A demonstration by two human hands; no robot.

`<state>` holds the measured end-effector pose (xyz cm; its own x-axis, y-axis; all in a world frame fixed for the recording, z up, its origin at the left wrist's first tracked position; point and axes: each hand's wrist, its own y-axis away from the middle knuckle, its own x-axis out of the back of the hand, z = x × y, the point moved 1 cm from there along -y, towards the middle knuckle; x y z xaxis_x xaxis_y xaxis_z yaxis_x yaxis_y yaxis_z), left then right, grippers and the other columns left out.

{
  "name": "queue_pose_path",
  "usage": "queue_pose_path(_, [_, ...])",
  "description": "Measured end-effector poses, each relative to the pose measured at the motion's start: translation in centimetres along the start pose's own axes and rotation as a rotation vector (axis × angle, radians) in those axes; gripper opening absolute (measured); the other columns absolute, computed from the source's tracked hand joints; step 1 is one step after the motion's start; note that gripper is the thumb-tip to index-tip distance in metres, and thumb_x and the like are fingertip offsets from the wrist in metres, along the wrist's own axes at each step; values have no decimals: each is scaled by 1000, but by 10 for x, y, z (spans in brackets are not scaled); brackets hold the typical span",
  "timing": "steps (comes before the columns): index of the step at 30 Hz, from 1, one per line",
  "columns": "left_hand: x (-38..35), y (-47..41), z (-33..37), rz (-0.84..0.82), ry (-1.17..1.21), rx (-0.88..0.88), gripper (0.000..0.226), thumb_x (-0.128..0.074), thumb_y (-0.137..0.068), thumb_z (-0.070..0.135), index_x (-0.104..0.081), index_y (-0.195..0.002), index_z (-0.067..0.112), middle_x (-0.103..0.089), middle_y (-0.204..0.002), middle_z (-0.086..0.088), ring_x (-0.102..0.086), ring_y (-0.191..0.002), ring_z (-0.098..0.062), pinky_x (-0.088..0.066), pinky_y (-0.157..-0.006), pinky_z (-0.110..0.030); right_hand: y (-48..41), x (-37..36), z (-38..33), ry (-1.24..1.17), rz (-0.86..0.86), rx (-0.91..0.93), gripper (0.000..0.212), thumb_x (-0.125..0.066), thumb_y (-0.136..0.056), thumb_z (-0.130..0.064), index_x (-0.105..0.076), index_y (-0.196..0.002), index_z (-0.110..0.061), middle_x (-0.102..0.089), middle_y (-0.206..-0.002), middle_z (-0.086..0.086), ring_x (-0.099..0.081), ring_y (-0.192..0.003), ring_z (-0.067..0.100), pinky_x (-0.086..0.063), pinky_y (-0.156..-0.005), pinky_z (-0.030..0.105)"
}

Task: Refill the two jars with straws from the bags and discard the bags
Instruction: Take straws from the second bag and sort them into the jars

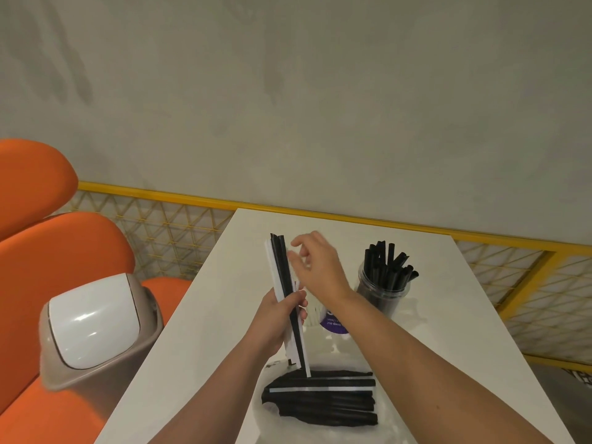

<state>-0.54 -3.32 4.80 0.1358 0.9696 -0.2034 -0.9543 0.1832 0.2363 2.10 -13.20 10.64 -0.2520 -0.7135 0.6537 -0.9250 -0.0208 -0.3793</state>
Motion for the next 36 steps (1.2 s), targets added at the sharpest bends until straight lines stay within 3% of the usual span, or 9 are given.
queue_pose_path(3, [-5, 4, -1, -60, -67, -19, 3, -53, -91, 10, -53, -92, 12, -52, -61, -4, -50, -52, -14, -46, -61, -29, -1, -2, -4, 5, -147, -191, 36, -53, -92, -30, -52, -124, -12, -55, -97, 3, -51, -84, 12, -48, -79, 24])
queue_pose_path(5, [-5, 6, -2, -79, -116, -23, 7, -55, -92, 13, -52, -98, 15, -51, -60, -4, -51, -53, -13, -48, -61, -27, -3, 4, -6, -69, -206, -244, 35, -54, -92, -30, -53, -122, -12, -54, -90, 1, -52, -79, 12, -50, -69, 22])
queue_pose_path(7, [-5, 8, -4, -84, -168, -18, 13, -56, -92, 17, -52, -104, 15, -52, -61, -3, -52, -54, -13, -48, -62, -25, -5, 9, -5, -106, -280, -288, 33, -54, -92, -29, -52, -119, -11, -51, -80, -4, -51, -75, 11, -41, -57, 15])
queue_pose_path(11, [-11, 11, -5, -91, -215, -10, 25, -57, -92, 20, -51, -114, 9, -52, -63, -4, -52, -52, -12, -48, -58, -23, -3, 14, -2, -23, -306, -302, 30, -50, -92, -27, -49, -112, -4, -46, -76, -4, -50, -79, 16, -41, -65, 23])
queue_pose_path(15, [-18, 15, -3, -115, -236, -22, 25, -61, -89, 22, -53, -109, 11, -53, -55, -1, -47, -46, -11, -44, -51, -21, 2, 15, 1, -88, -263, -349, 29, -42, -96, -20, -44, -117, 1, -50, -84, 2, -49, -71, 14, -38, -53, 19])
queue_pose_path(21, [-23, 15, 0, -137, -213, 21, 32, -51, -92, 43, -52, -89, 11, -48, -57, 2, -46, -48, -12, -43, -53, -23, 5, 21, 9, -271, -208, -494, 31, -37, -99, -27, -47, -116, -3, -56, -100, 11, -53, -87, 19, -43, -71, 28])
queue_pose_path(24, [-26, 15, -1, -123, -164, 46, 43, -42, -93, 49, -56, -94, 8, -50, -59, 1, -48, -48, -11, -44, -54, -24, 7, 25, 12, -341, -190, -535, 22, -36, -99, -27, -46, -105, -8, -54, -92, 6, -53, -87, 19, -43, -76, 30])
queue_pose_path(29, [-35, 15, 2, -98, -102, 74, 35, -42, -96, 44, -56, -87, 13, -62, -52, 7, -59, -47, -11, -54, -65, -31, 9, 29, 18, -426, -93, -552, 17, -35, -100, -24, -44, -98, -9, -52, -74, 2, -53, -70, 16, -48, -75, 37])
queue_pose_path(36, [-46, 5, 10, -43, -45, 63, 26, -45, -99, 25, -58, -101, 3, -65, -71, -9, -65, -56, -17, -51, -52, -28, 1, 59, 17, -725, 90, -544, 12, -33, -101, -17, -41, -101, -8, -52, -67, 7, -54, -50, 17, -53, -47, 25])
